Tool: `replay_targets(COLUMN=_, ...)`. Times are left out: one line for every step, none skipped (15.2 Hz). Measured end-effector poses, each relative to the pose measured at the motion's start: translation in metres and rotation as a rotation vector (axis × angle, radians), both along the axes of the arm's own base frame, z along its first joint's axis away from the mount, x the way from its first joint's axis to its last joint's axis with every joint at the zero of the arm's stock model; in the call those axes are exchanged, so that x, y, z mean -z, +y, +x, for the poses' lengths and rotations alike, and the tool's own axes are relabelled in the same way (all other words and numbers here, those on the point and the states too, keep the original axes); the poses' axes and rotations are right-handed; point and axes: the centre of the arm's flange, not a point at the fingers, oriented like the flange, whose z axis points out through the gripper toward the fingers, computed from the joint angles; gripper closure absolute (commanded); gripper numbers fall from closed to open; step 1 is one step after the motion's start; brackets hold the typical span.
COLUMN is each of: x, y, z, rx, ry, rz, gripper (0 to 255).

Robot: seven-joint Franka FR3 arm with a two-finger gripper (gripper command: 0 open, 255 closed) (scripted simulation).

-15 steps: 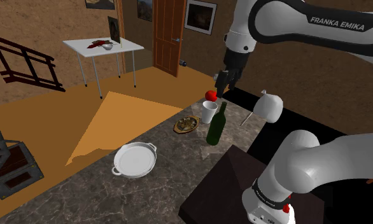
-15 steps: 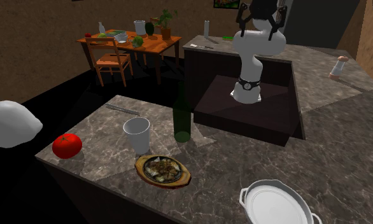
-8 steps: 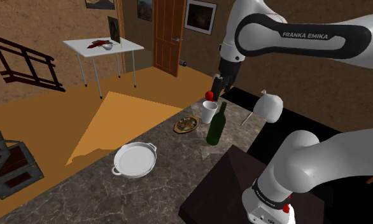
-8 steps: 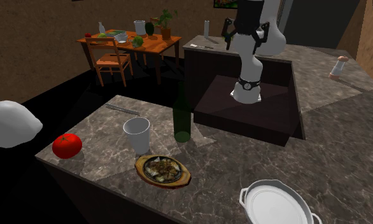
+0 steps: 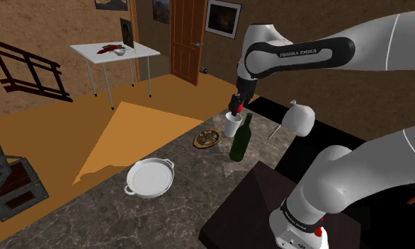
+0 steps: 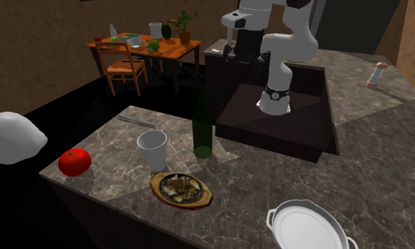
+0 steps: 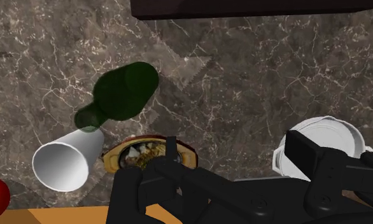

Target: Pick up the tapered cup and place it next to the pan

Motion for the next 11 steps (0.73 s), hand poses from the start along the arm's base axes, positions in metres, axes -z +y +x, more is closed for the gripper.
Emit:
replay_targets(x=0.008, y=-0.008, z=0.006, rx=0.0, ry=0.001, rz=-0.003, gripper=0)
replay_targets(x=0.019, y=-0.015, z=0.011, rx=0.0, ry=0.002, rz=-0.006, gripper=0)
replay_targets(x=0.027, y=-0.023, z=0.016, rx=0.0, ry=0.002, rz=-0.009, gripper=0)
replay_targets(x=0.034, y=-0.032, z=0.021, rx=-0.001, ry=0.003, rz=-0.012, gripper=0)
replay_targets(x=0.045, y=-0.038, z=0.028, rx=-0.001, ry=0.003, rz=-0.015, gripper=0)
replay_targets(x=0.054, y=-0.046, z=0.034, rx=-0.001, ry=0.004, rz=-0.018, gripper=0)
replay_targets(x=0.061, y=-0.051, z=0.04, rx=-0.001, ry=0.004, rz=-0.021, gripper=0)
replay_targets(x=0.068, y=-0.06, z=0.045, rx=-0.001, ry=0.005, rz=-0.024, gripper=0)
replay_targets(x=0.076, y=-0.069, z=0.051, rx=-0.002, ry=0.005, rz=-0.028, gripper=0)
replay_targets(x=0.082, y=-0.076, z=0.057, rx=-0.002, ry=0.006, rz=-0.031, gripper=0)
replay_targets(x=0.094, y=-0.084, z=0.064, rx=-0.002, ry=0.006, rz=-0.033, gripper=0)
